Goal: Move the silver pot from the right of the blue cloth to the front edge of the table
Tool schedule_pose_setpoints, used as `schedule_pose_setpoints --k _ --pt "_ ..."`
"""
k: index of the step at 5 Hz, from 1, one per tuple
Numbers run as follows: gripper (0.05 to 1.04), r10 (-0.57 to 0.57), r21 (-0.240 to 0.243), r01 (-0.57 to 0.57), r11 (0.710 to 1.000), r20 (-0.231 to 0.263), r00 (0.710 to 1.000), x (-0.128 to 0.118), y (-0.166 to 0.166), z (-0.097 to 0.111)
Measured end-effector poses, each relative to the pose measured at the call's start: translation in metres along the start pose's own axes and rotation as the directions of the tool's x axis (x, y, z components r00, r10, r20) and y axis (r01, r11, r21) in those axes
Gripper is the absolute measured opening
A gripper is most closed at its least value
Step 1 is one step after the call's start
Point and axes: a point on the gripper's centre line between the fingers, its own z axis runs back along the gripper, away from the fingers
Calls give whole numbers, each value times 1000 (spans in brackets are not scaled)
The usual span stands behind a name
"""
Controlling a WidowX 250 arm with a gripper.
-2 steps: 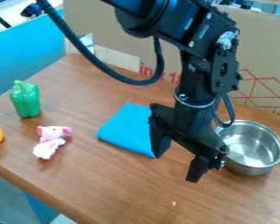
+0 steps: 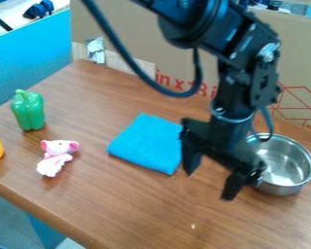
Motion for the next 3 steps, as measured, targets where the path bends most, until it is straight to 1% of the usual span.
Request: schedule_pose_setpoints --k 1,2,3 --pt "1005 138 -8 -138 990 64 988 13 -4 6" --pt "1005 145 -19 -144 989 82 986 25 -12 3" --pt "1005 239 19 -239 971 33 971 34 -17 -10"
